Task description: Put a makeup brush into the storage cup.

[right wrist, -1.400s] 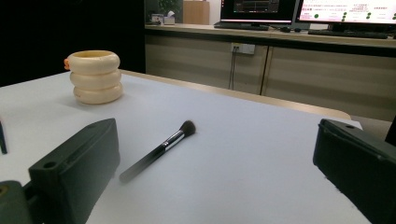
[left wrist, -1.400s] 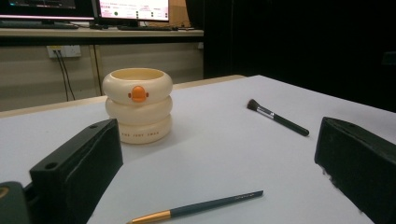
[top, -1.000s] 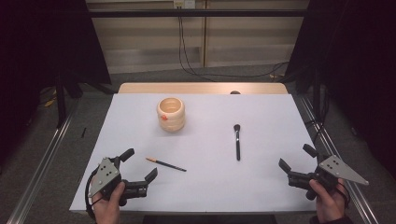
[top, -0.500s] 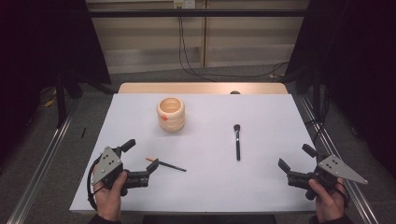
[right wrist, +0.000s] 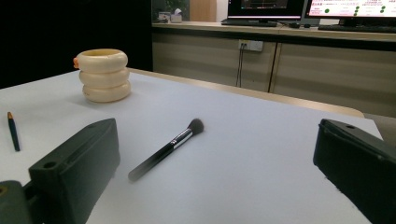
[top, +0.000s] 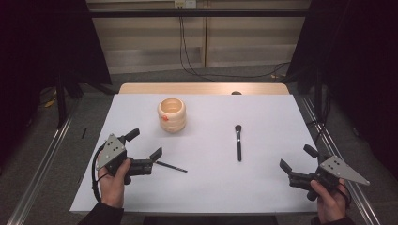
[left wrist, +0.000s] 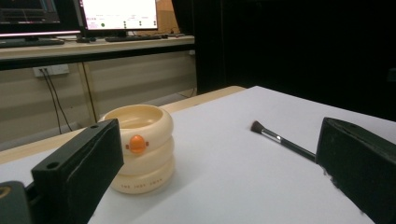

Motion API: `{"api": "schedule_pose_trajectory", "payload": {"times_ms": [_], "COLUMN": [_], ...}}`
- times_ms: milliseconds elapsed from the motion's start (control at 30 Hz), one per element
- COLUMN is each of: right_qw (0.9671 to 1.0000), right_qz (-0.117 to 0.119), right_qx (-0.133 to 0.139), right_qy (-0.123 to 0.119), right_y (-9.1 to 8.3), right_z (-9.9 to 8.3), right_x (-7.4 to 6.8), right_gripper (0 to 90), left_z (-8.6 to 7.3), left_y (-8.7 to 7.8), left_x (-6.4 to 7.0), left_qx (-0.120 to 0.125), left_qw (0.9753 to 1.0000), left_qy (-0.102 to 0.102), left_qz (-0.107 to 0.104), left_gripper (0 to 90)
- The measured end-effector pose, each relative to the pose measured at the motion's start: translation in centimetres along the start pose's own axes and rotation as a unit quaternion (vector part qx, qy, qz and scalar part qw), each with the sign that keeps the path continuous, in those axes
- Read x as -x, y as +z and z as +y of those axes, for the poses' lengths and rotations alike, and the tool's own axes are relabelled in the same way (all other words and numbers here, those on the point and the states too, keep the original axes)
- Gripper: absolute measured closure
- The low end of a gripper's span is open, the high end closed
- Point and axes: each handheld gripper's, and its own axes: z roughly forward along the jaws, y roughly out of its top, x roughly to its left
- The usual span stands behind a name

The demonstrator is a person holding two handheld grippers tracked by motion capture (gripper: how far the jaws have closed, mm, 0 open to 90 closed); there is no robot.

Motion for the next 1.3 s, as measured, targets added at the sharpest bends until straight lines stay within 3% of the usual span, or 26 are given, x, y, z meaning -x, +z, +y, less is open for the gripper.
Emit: {"api": "schedule_pose_trajectory", "payload": {"times_ms": [400, 433, 633, 800, 1033, 1200, 1300], "right_qw": [1.0, 1.0, 1.0, 1.0, 1.0, 1.0, 1.0], "right_qz": [0.0, 0.0, 0.0, 0.001, 0.0, 0.002, 0.002], "right_qx": [0.0, 0.0, 0.001, 0.002, 0.002, 0.002, -0.002], "right_qy": [0.001, 0.001, 0.0, 0.001, 0.004, 0.003, 0.002], "right_y": [0.1, 0.1, 0.1, 0.1, 0.0, 0.0, 0.0], "right_z": [0.0, 0.0, 0.0, 0.0, 0.0, 0.0, 0.0], "right_x": [0.0, 0.0, 0.0, 0.0, 0.0, 0.0, 0.1], "right_gripper": [0.0, 0.0, 0.0, 0.0, 0.0, 0.0, 0.0], "left_z": [1.9, 2.1, 2.9, 3.0, 3.6, 3.3, 3.4], "left_y": [2.1, 2.4, 4.0, 5.0, 6.1, 6.3, 6.2], "left_x": [-1.8, -2.0, -2.9, -3.5, -4.2, -4.4, -4.3], "left_qx": [0.008, 0.006, 0.009, 0.021, 0.03, 0.01, 0.003], "left_qw": [0.9999, 0.9999, 0.9999, 0.9996, 0.9993, 0.9999, 0.9999], "left_qy": [-0.004, 0.004, 0.006, -0.006, 0.005, -0.009, 0.002], "left_qz": [0.01, 0.009, 0.01, 0.018, 0.019, 0.006, 0.012], "left_gripper": [0.7, 0.7, 0.8, 0.3, 0.6, 0.3, 0.3]}}
